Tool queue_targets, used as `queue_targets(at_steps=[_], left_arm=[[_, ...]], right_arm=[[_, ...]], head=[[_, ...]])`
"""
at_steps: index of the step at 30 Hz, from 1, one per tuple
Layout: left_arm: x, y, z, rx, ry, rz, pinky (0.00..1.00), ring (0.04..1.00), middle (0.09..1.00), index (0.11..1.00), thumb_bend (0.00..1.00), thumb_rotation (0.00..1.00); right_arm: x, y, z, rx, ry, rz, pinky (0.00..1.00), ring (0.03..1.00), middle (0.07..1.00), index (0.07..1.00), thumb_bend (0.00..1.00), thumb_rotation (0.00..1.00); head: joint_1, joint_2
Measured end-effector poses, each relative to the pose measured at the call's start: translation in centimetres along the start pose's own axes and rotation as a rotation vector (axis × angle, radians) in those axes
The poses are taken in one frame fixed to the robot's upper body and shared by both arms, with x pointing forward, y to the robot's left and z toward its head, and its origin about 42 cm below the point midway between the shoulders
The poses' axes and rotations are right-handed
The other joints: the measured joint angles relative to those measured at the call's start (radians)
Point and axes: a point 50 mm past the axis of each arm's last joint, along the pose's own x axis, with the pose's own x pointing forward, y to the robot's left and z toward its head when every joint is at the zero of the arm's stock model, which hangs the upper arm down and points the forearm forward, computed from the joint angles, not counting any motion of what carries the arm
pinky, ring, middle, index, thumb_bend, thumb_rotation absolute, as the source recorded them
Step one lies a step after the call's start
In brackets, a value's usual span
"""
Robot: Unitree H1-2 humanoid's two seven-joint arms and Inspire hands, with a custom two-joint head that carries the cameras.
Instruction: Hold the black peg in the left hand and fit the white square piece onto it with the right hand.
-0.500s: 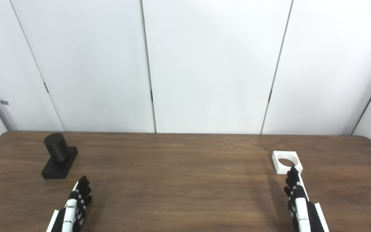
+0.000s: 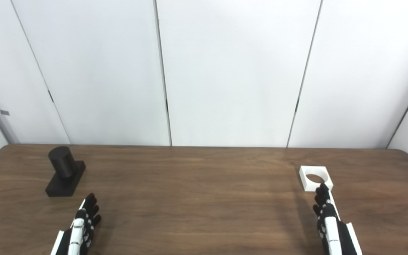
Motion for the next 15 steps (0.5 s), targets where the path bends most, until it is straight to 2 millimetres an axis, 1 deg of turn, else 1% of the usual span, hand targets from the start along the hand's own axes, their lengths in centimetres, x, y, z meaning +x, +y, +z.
queue_targets(at_steps=[2,4,5,7,8,9,13,14,15], left_arm=[[0.0,-0.1,0.0,0.014,0.000,-0.002,1.00,0.995,0.999,0.978,0.50,1.00],[0.0,-0.3,0.0,0.024,-0.001,-0.005,1.00,0.991,0.997,0.976,0.51,1.00],[0.0,-0.4,0.0,0.026,-0.001,-0.006,0.99,0.987,0.994,0.974,0.50,1.00],[0.0,-0.6,0.0,0.033,-0.001,-0.011,0.97,0.976,0.985,0.966,0.49,1.00],[0.0,-0.7,0.0,0.041,-0.002,-0.011,0.96,0.972,0.981,0.962,0.50,1.00],[0.0,-0.8,0.0,0.049,-0.002,-0.011,0.96,0.972,0.982,0.962,0.50,1.00],[0.0,-1.2,-0.1,0.054,-0.002,-0.007,0.96,0.972,0.987,0.966,0.52,1.00],[0.0,-1.4,-0.1,0.054,-0.001,-0.007,0.96,0.972,0.987,0.966,0.51,1.00],[0.0,-1.5,-0.1,0.053,-0.001,-0.008,0.96,0.972,0.988,0.965,0.51,1.00]], right_arm=[[0.0,-0.1,0.0,0.005,0.001,0.002,1.00,1.000,0.999,1.000,0.53,1.00],[0.0,-0.1,0.0,0.007,0.000,0.005,1.00,1.000,1.000,1.000,0.52,1.00],[0.0,-0.2,0.0,0.008,-0.001,0.008,1.00,1.000,1.000,1.000,0.52,1.00],[0.0,-0.4,0.1,0.014,-0.005,0.015,1.00,1.000,1.000,1.000,0.53,1.00],[0.1,-0.6,0.1,0.015,-0.008,0.016,1.00,1.000,1.000,1.000,0.53,1.00],[0.1,-0.9,0.1,0.014,-0.009,0.016,1.00,1.000,1.000,1.000,0.53,1.00],[0.2,-1.7,0.1,0.000,-0.006,0.016,1.00,1.000,1.000,1.000,0.54,1.00],[0.2,-1.8,0.1,-0.002,-0.003,0.015,1.00,1.000,1.000,1.000,0.54,1.00],[0.2,-2.0,0.1,-0.004,-0.001,0.014,1.00,1.000,1.000,1.000,0.55,1.00]], head=[[0.041,-0.002],[0.048,-0.002],[0.076,-0.002],[0.101,-0.002],[0.144,-0.002],[0.144,-0.002],[0.216,0.000],[0.216,0.000],[0.232,-0.003]])
